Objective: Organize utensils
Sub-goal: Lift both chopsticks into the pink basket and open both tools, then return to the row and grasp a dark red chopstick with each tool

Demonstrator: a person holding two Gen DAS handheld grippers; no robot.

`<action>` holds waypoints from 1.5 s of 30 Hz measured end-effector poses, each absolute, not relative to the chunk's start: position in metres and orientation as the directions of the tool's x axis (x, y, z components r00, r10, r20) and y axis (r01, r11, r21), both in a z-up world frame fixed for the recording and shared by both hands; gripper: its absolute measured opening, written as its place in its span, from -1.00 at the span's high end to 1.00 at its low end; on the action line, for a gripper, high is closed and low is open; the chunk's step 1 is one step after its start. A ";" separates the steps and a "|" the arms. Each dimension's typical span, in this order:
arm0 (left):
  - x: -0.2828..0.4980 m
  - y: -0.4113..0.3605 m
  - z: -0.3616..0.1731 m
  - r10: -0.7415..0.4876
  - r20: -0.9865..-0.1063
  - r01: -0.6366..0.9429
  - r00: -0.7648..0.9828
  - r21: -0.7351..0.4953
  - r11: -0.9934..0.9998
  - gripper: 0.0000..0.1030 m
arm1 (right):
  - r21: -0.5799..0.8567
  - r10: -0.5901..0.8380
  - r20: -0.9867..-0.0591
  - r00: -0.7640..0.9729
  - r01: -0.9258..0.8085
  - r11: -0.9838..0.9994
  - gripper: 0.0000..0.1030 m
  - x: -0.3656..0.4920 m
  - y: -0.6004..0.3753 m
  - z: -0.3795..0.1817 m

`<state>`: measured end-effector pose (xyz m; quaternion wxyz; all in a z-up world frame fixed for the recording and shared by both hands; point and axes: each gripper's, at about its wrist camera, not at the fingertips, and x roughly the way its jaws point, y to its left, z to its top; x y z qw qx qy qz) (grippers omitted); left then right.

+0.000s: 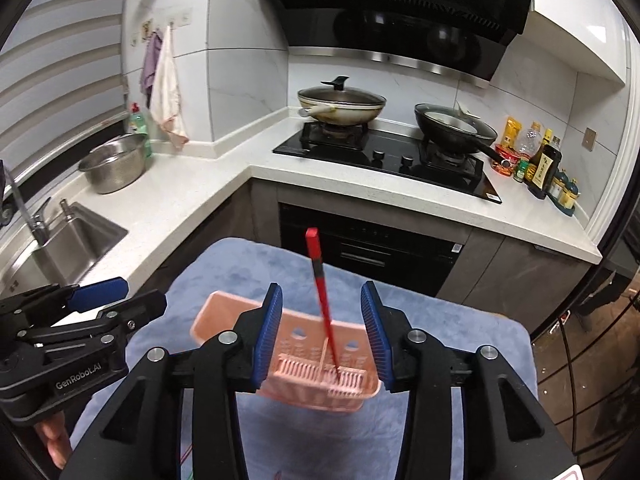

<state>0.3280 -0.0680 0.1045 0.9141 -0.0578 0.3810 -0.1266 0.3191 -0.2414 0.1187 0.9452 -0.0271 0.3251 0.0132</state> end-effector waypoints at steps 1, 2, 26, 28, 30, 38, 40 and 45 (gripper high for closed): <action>0.321 -0.064 0.104 -0.268 -0.682 0.180 0.681 -0.199 0.963 -0.10 | -0.042 0.009 -0.616 0.788 -0.044 0.998 0.11 0.313 -0.239 0.119; 0.315 -0.060 0.104 -0.262 -0.681 0.173 0.684 -0.197 0.965 -0.13 | -0.042 0.011 -0.616 0.788 -0.047 0.998 0.07 0.307 -0.237 0.118; 0.141 0.009 -0.051 -0.159 -0.884 0.168 0.439 -0.093 0.981 -0.18 | -0.026 -0.116 -0.818 0.564 0.165 0.986 -0.04 0.065 -0.258 -0.048; 0.134 0.006 -0.059 -0.153 -0.894 0.181 0.421 -0.083 0.980 -0.18 | -0.026 -0.123 -0.830 0.545 0.182 0.983 -0.04 0.054 -0.261 -0.058; 0.128 0.004 -0.065 -0.152 -0.901 0.194 0.407 -0.077 0.978 -0.18 | -0.010 -0.111 -0.843 0.526 0.191 0.982 -0.03 0.044 -0.262 -0.067; 0.120 0.001 -0.077 -0.168 -0.910 0.199 0.379 -0.097 0.975 -0.18 | 0.007 -0.068 -0.862 0.502 0.145 0.989 0.18 0.032 -0.241 -0.088; 0.120 0.003 -0.080 -0.167 -0.913 0.197 0.371 -0.099 0.975 -0.18 | 0.009 -0.064 -0.868 0.492 0.143 0.990 0.23 0.033 -0.240 -0.092; 0.120 0.005 -0.088 -0.175 -0.922 0.182 0.345 -0.117 0.976 -0.17 | 0.018 -0.057 -0.878 0.476 0.152 0.988 0.38 0.033 -0.242 -0.099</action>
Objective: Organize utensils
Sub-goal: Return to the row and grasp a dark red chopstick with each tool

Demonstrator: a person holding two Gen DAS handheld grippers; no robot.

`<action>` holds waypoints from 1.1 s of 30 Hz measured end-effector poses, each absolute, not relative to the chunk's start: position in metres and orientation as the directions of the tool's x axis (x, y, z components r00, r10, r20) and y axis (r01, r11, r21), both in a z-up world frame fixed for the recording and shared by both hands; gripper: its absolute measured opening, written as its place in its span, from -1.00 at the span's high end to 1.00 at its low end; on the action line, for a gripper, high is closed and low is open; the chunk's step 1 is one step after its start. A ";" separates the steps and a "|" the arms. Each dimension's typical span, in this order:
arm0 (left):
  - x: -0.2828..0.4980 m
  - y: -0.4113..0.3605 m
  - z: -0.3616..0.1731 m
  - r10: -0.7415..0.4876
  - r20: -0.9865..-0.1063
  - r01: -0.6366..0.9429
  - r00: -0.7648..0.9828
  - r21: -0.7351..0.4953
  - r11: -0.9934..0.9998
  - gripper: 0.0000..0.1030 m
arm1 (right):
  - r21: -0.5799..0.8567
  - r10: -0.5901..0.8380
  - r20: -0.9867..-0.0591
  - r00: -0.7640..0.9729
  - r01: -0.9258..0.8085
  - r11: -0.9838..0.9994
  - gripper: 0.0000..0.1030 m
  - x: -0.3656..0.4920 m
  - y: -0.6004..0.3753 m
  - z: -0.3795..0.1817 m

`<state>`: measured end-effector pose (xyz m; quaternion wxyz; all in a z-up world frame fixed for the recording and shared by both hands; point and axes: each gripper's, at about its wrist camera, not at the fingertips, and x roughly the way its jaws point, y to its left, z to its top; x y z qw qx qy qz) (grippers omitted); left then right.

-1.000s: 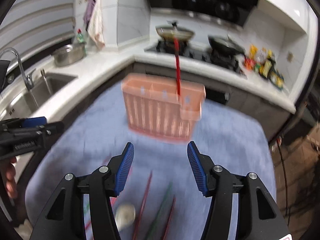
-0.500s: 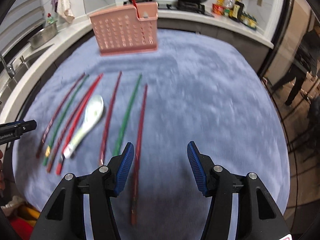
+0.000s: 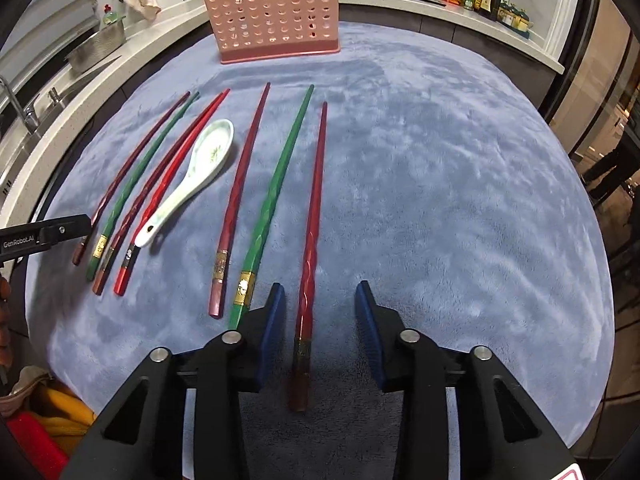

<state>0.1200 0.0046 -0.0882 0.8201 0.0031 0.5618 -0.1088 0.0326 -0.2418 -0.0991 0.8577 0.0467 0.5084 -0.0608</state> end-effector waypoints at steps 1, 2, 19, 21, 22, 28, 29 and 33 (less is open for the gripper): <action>0.120 0.004 -0.089 -0.175 -0.923 0.184 0.342 -0.117 0.976 -0.17 | 0.020 -0.056 -0.879 0.474 0.153 0.988 0.41 0.032 -0.242 -0.100; 0.119 0.003 -0.090 -0.175 -0.924 0.187 0.339 -0.116 0.976 -0.16 | 0.022 -0.055 -0.880 0.472 0.155 0.988 0.44 0.032 -0.243 -0.101; 0.116 -0.003 -0.092 -0.165 -0.924 0.224 0.344 -0.090 0.970 0.64 | 0.017 -0.058 -0.881 0.470 0.154 0.988 0.71 0.030 -0.244 -0.105; 0.116 -0.005 -0.092 -0.166 -0.924 0.233 0.344 -0.088 0.969 0.75 | 0.019 -0.053 -0.882 0.469 0.148 0.989 0.85 0.031 -0.242 -0.105; 0.116 -0.006 -0.092 -0.166 -0.924 0.237 0.344 -0.086 0.968 0.77 | 0.018 -0.054 -0.882 0.469 0.147 0.989 0.87 0.031 -0.242 -0.105; 0.114 -0.008 -0.091 -0.162 -0.923 0.242 0.348 -0.078 0.967 0.78 | 0.017 -0.054 -0.881 0.470 0.146 0.989 0.87 0.032 -0.242 -0.104; 0.114 -0.008 -0.090 -0.161 -0.923 0.243 0.349 -0.077 0.967 0.78 | 0.017 -0.054 -0.880 0.472 0.146 0.989 0.87 0.032 -0.242 -0.103; 0.114 -0.008 -0.086 -0.157 -0.919 0.246 0.361 -0.069 0.967 0.80 | 0.021 -0.053 -0.876 0.480 0.149 0.989 0.87 0.032 -0.244 -0.097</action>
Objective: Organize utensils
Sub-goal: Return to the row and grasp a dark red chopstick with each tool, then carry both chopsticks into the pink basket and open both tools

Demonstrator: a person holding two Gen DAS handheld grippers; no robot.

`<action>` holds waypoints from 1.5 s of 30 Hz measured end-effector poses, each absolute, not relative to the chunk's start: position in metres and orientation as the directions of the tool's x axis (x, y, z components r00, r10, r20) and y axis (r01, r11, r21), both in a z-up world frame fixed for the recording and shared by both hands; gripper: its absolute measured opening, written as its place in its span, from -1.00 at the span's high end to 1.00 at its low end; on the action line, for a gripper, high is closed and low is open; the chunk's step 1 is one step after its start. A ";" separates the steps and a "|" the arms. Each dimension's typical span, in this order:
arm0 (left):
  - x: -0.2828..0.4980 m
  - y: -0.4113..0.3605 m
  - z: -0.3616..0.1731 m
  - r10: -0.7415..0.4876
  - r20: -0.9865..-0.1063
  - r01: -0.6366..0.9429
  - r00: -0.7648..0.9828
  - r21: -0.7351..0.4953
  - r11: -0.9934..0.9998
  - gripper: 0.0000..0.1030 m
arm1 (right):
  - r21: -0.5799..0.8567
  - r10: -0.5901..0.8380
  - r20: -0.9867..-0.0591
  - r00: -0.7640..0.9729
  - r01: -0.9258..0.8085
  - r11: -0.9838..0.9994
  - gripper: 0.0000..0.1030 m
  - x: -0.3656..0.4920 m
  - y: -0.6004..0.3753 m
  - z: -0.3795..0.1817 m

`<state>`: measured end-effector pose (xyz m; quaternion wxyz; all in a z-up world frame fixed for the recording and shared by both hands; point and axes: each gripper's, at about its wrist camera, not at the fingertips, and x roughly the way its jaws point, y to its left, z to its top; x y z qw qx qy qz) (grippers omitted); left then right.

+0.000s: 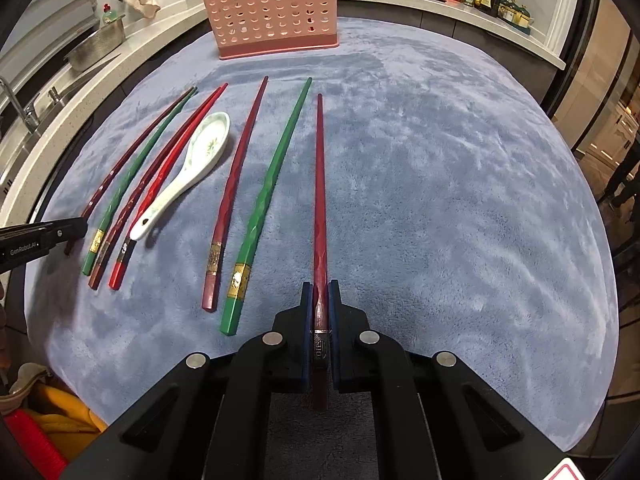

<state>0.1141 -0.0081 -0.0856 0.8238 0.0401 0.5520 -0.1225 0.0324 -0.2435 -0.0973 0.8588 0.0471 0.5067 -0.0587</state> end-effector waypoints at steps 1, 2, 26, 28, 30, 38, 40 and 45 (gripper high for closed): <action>0.114 -0.008 -0.083 -0.156 -0.917 0.246 0.367 -0.066 0.967 0.81 | 0.024 -0.052 -0.872 0.486 0.149 0.989 0.87 0.033 -0.244 -0.094; 0.115 -0.008 -0.081 -0.155 -0.914 0.245 0.374 -0.064 0.967 0.81 | 0.026 -0.052 -0.868 0.493 0.150 0.988 0.87 0.034 -0.245 -0.090; 0.153 -0.008 0.019 -0.272 -0.798 0.254 0.538 -0.155 0.955 0.87 | 0.080 -0.078 -0.668 0.740 0.175 0.981 0.87 0.090 -0.281 0.041; 0.161 -0.009 0.028 -0.278 -0.785 0.256 0.553 -0.157 0.954 0.87 | 0.083 -0.079 -0.655 0.751 0.176 0.981 0.87 0.096 -0.285 0.048; 0.168 -0.010 0.036 -0.282 -0.774 0.258 0.566 -0.158 0.953 0.87 | 0.085 -0.081 -0.644 0.760 0.176 0.981 0.87 0.101 -0.288 0.054; 0.198 -0.015 0.076 -0.297 -0.711 0.263 0.637 -0.162 0.951 0.87 | 0.085 -0.096 -0.584 0.806 0.179 0.980 0.87 0.127 -0.299 0.084; 0.206 -0.017 0.086 -0.297 -0.696 0.266 0.654 -0.157 0.951 0.87 | 0.100 -0.084 -0.573 0.816 0.172 0.980 0.87 0.133 -0.303 0.092; 0.225 -0.022 0.115 -0.303 -0.649 0.280 0.698 -0.143 0.949 0.87 | 0.103 -0.070 -0.525 0.848 0.145 0.984 0.87 0.149 -0.302 0.118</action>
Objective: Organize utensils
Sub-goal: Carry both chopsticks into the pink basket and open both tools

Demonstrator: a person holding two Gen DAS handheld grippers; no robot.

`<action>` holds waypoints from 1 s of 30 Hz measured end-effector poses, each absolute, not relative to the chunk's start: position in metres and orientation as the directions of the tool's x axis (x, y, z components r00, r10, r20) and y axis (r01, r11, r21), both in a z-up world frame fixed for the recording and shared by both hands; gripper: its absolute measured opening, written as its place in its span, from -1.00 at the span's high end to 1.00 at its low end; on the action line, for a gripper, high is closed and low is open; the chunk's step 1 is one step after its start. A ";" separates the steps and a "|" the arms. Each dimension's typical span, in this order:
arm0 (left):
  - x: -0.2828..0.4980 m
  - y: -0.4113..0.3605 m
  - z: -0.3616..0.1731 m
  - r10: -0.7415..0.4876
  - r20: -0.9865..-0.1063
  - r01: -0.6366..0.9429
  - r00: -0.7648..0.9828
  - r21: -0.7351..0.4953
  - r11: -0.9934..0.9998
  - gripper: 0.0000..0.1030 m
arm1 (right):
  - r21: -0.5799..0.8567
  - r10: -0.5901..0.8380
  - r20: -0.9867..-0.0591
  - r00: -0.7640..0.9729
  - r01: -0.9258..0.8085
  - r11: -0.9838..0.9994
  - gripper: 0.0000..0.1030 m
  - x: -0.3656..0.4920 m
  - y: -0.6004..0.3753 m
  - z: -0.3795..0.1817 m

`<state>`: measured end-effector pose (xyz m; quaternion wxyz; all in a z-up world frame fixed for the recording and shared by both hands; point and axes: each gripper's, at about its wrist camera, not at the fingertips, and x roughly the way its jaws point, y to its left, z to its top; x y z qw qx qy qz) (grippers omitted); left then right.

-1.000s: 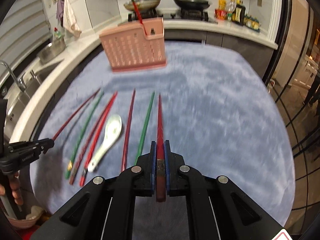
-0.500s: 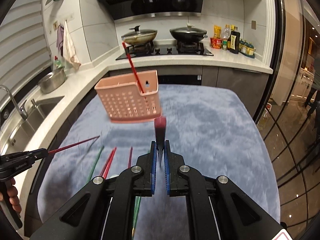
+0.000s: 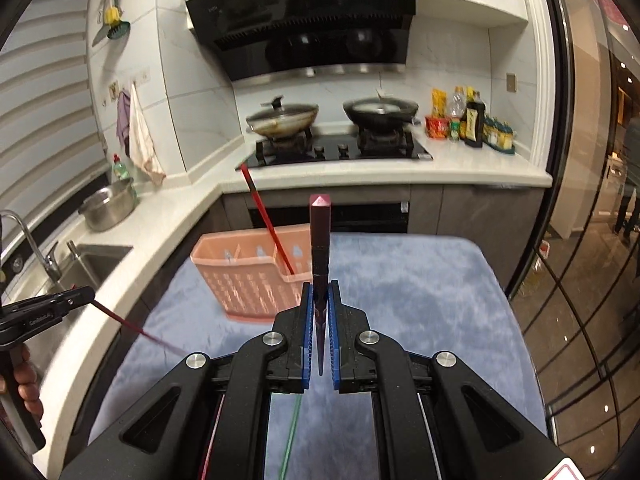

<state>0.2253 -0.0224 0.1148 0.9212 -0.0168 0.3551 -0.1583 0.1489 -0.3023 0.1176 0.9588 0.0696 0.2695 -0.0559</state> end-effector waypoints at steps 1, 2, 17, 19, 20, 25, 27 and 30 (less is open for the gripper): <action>0.229 -0.023 0.121 -0.305 -0.639 0.283 0.706 -0.141 0.949 0.87 | 0.107 -0.062 -0.511 0.858 0.135 0.985 0.87 0.153 -0.301 0.125; 0.233 -0.025 0.129 -0.308 -0.627 0.286 0.716 -0.139 0.948 0.87 | 0.114 -0.052 -0.498 0.865 0.125 0.986 0.87 0.157 -0.300 0.132; 0.290 -0.047 0.233 -0.372 -0.404 0.331 0.836 -0.170 0.928 0.87 | 0.200 0.098 -0.396 0.913 -0.019 0.980 0.87 0.251 -0.280 0.185; 0.305 -0.050 0.235 -0.374 -0.397 0.327 0.838 -0.183 0.927 0.87 | 0.205 0.108 -0.416 0.903 -0.022 0.978 0.87 0.266 -0.277 0.178; 0.311 -0.052 0.236 -0.373 -0.392 0.326 0.841 -0.184 0.927 0.87 | 0.203 0.105 -0.425 0.899 -0.018 0.979 0.87 0.271 -0.275 0.173; 0.331 -0.064 0.227 -0.373 -0.375 0.332 0.849 -0.172 0.928 0.87 | 0.218 0.107 -0.479 0.871 0.000 0.976 0.87 0.296 -0.276 0.143; 0.338 -0.069 0.218 -0.382 -0.391 0.341 0.838 -0.171 0.924 0.87 | 0.224 0.105 -0.501 0.859 0.011 0.975 0.87 0.303 -0.277 0.133; 0.347 -0.076 0.199 -0.386 -0.423 0.349 0.820 -0.164 0.923 0.86 | 0.212 0.089 -0.531 0.843 0.031 0.977 0.87 0.311 -0.279 0.119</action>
